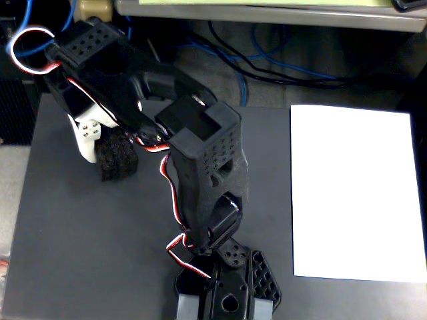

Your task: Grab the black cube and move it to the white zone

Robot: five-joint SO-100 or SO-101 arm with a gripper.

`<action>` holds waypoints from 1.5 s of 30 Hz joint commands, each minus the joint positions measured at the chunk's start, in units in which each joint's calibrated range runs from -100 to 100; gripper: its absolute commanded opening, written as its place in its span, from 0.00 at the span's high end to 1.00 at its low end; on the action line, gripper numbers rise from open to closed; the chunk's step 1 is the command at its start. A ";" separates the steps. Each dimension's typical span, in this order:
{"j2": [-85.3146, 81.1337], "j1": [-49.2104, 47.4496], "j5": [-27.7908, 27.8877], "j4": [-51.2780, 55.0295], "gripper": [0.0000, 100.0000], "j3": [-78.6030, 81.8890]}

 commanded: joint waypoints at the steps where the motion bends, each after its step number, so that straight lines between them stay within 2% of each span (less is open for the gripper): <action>1: -0.32 0.84 -0.08 -0.04 0.95 -0.50; 5: -0.83 0.84 -1.34 0.21 0.98 -0.78; 11: -1.41 0.54 -4.06 0.39 0.99 -1.41; 22: -22.41 0.47 -7.94 6.30 0.99 -0.50; 31: -29.47 1.35 -12.13 9.82 0.99 -1.23; 45: -39.04 20.78 -15.48 9.13 0.99 -0.50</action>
